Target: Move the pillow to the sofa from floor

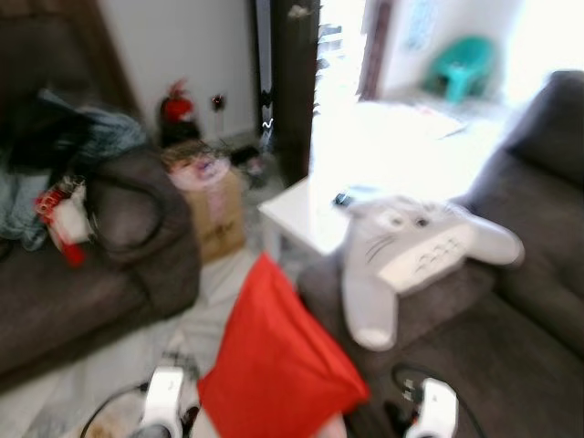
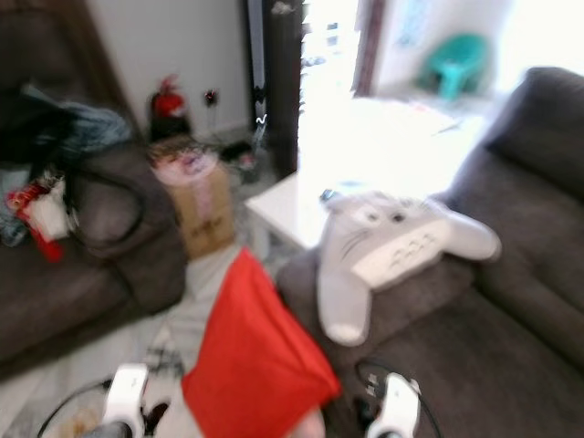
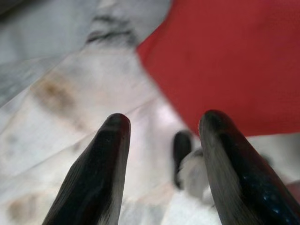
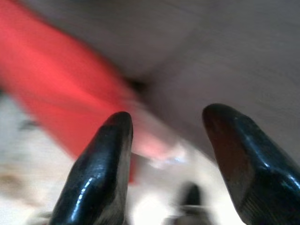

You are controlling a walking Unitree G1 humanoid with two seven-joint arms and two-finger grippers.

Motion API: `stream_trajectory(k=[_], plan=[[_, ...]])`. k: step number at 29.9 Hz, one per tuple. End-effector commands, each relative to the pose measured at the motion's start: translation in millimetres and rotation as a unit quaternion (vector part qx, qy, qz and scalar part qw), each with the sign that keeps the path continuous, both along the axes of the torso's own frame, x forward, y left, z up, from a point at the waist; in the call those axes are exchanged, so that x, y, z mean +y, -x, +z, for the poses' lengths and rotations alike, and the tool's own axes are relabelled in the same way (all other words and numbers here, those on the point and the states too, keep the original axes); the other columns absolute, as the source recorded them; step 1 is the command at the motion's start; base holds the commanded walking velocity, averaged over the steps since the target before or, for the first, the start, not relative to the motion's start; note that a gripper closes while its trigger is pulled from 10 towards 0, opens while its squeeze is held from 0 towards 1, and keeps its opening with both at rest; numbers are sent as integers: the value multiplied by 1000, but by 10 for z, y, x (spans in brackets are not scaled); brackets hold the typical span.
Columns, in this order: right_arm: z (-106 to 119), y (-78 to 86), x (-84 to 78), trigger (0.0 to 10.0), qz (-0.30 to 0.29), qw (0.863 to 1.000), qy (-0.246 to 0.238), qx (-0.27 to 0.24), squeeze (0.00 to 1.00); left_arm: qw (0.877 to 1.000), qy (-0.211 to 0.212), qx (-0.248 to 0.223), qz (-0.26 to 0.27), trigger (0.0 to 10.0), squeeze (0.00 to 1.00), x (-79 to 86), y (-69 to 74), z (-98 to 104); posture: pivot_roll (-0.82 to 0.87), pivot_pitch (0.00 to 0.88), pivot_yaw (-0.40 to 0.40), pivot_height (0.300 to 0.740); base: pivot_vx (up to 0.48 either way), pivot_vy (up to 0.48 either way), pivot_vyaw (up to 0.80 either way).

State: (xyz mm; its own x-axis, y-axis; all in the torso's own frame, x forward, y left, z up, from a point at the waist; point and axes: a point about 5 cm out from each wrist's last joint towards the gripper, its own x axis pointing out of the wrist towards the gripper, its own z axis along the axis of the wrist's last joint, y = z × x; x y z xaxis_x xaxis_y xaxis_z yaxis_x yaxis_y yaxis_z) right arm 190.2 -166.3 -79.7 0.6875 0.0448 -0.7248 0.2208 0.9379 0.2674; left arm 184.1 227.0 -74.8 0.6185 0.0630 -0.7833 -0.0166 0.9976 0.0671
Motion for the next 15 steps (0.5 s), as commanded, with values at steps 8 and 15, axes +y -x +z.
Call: stream_trajectory(k=[8,15], plan=[[-47,113,-137,10000,-22,1000,9,19,0,1000,9,-9,-5,10000,0,-84,-53,9,75,0,-42,740,0,0,0],[-53,121,-135,10000,-25,999,-8,23,0,1000,12,-6,6,10000,0,-60,-2,-10,79,0,-50,740,0,0,0]])
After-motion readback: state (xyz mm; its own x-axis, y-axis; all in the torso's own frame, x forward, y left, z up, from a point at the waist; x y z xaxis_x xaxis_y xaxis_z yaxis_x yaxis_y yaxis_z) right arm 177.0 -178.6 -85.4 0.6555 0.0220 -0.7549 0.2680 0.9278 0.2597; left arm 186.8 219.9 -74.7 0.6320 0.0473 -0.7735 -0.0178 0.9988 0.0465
